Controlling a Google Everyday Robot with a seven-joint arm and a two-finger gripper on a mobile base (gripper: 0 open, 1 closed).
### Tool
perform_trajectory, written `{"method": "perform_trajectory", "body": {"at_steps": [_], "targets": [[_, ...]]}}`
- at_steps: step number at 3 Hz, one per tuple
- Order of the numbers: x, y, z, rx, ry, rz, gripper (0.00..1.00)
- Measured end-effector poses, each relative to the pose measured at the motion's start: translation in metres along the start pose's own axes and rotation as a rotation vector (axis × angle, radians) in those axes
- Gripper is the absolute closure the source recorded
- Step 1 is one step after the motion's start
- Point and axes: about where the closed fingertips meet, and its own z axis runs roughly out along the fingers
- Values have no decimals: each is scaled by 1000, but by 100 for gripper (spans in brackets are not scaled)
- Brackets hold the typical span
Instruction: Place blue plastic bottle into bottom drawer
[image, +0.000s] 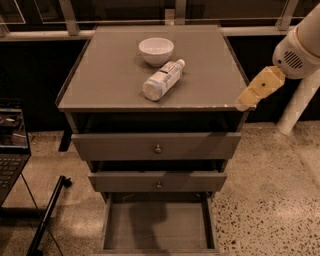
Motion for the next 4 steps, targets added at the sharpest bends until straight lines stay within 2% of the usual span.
{"method": "perform_trajectory", "body": {"at_steps": [1, 2, 3, 4], "targets": [[0, 1, 0, 0, 0, -22, 0], [-6, 1, 6, 10, -26, 67, 0], [-28, 22, 26, 20, -109, 203, 0], [-62, 42, 54, 4, -193, 323, 0]]}}
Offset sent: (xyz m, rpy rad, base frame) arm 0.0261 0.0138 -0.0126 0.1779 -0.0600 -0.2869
